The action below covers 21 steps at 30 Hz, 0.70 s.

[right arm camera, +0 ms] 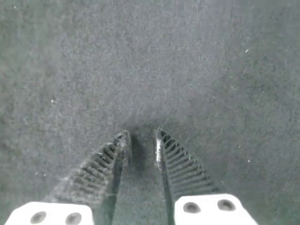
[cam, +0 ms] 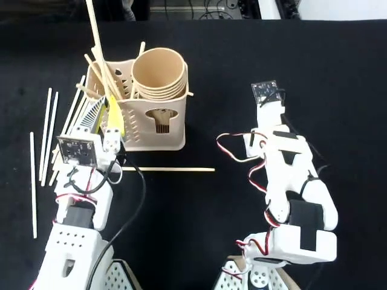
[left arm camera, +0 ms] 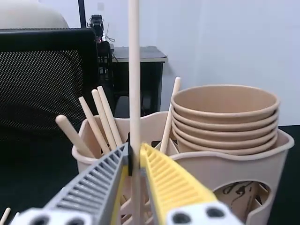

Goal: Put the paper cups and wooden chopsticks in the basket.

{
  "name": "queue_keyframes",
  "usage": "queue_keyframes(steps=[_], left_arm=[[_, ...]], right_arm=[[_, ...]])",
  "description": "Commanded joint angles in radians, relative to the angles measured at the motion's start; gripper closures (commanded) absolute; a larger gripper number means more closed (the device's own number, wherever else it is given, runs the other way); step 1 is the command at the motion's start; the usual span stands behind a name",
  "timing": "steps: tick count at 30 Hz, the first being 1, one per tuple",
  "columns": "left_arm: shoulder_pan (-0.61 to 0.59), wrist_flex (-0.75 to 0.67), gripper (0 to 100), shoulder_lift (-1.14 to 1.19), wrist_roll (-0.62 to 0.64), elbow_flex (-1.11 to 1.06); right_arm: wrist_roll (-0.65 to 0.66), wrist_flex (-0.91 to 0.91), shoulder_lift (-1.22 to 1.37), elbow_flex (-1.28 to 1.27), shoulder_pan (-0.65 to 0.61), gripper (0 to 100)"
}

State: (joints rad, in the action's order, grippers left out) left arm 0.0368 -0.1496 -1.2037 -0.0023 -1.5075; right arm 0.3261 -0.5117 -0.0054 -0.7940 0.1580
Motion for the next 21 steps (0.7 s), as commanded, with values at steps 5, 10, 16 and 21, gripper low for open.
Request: queue_keyframes(steps=[5,10,16,21], left_arm=[[-0.015,-0.011,97,-0.009,0.003,0.048],[-0.015,0.129,97,-0.192,0.003,0.070],[0.019,0.367,97,-0.508,0.029,0.174],[0.007,0.296,97,-0.525,0.034,0.122]], right_arm=[[0.011,0.006,-0.045,0.001,-0.014,90.7],[0.011,0.006,-0.045,0.002,-0.014,90.7],[0.011,0.008,-0.045,0.004,-0.014,90.7],[0.011,0.008,-0.045,0.004,-0.014,90.7]])
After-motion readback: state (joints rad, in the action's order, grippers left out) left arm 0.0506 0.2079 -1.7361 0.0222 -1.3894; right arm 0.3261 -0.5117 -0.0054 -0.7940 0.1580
